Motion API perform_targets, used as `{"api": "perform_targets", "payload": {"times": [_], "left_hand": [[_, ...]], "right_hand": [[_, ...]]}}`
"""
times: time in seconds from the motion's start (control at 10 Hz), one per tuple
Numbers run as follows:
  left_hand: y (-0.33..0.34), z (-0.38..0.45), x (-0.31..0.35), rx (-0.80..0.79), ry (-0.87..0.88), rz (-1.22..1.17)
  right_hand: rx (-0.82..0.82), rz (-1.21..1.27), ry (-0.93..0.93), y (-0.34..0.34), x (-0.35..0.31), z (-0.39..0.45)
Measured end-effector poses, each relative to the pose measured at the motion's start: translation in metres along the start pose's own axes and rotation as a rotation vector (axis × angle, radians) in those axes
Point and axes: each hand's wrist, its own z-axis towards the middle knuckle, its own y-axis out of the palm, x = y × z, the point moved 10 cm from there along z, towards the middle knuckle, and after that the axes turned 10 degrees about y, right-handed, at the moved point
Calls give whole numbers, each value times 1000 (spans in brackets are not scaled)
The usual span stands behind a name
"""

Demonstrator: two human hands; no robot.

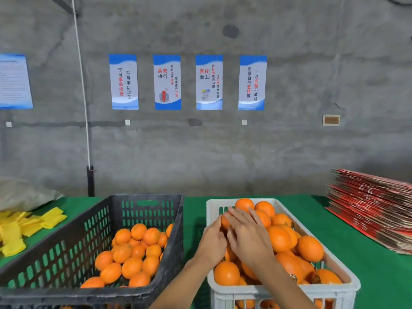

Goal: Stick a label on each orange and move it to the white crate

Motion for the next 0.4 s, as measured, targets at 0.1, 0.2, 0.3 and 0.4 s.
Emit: {"api": "perform_targets", "payload": {"times": [0.1,0.2,0.3,0.4], "left_hand": [[-7,-7,15,-22,28,162],[-28,-16,38,-100,-71,342],[-87,-42,90,131,133,214],[-116,-141,126,151,406,151]], "right_hand": [[-98,-60,-42,1,-2,-5],[-76,-7,-116,-25,-11,-7],[115,214,-108,-89,0,-28],[252,486,-117,-145,26,-120]]}}
